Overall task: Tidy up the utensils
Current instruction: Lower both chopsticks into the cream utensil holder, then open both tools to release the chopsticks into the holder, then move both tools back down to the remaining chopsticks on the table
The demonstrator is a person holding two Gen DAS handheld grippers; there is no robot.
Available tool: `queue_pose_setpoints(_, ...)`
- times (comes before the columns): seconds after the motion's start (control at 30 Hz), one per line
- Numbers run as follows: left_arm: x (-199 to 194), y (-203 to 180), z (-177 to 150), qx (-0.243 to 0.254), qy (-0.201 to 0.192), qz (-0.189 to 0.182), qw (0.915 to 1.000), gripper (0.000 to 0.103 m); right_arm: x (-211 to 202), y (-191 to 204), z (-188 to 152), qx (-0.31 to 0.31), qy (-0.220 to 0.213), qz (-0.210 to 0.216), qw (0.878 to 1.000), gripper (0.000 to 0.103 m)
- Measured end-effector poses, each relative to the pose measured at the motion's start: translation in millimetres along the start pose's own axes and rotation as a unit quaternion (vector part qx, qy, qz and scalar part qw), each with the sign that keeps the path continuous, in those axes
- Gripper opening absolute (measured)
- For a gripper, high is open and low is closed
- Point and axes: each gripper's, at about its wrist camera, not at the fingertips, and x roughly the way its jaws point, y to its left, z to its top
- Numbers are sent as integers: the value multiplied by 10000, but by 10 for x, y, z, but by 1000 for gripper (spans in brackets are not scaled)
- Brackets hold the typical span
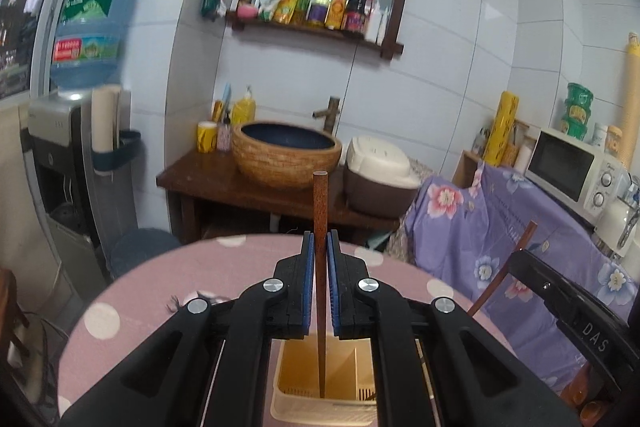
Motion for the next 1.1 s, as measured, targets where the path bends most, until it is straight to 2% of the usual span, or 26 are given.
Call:
queue_pose_setpoints(0.23,197,148,-197,-130,370,60,9992,8,152,-117,-180,119,193,-47,9997,8)
queue_pose_setpoints(0.4,309,192,-298,-167,588,65,9981,8,179,-151,-221,158,175,-91,9997,8)
queue_pose_setpoints(0.5,309,213,-325,-209,556,133,9981,8,186,-156,-236,140,153,-126,9997,8)
queue_pose_setpoints(0.63,287,221,-344,-309,647,29,9974,9,146,-113,-280,-57,68,-214,9997,8)
queue_pose_setpoints(0.7,244,206,-372,-239,607,77,9978,22,116,-88,-316,-134,59,-237,9996,10)
queue_pose_setpoints(0.77,165,205,-416,-224,536,102,9983,53,70,-66,-358,-205,34,-249,9995,17)
queue_pose_setpoints(0.83,64,207,-473,-197,474,130,9986,59,7,-52,-399,-251,-26,-326,9991,39)
queue_pose_setpoints(1.0,-158,229,-667,-59,628,127,9979,75,-154,-65,-560,-317,70,-432,9985,43)
queue_pose_setpoints(1.1,-301,311,-825,-70,762,135,9970,80,-250,-55,-725,-428,174,-463,9979,52)
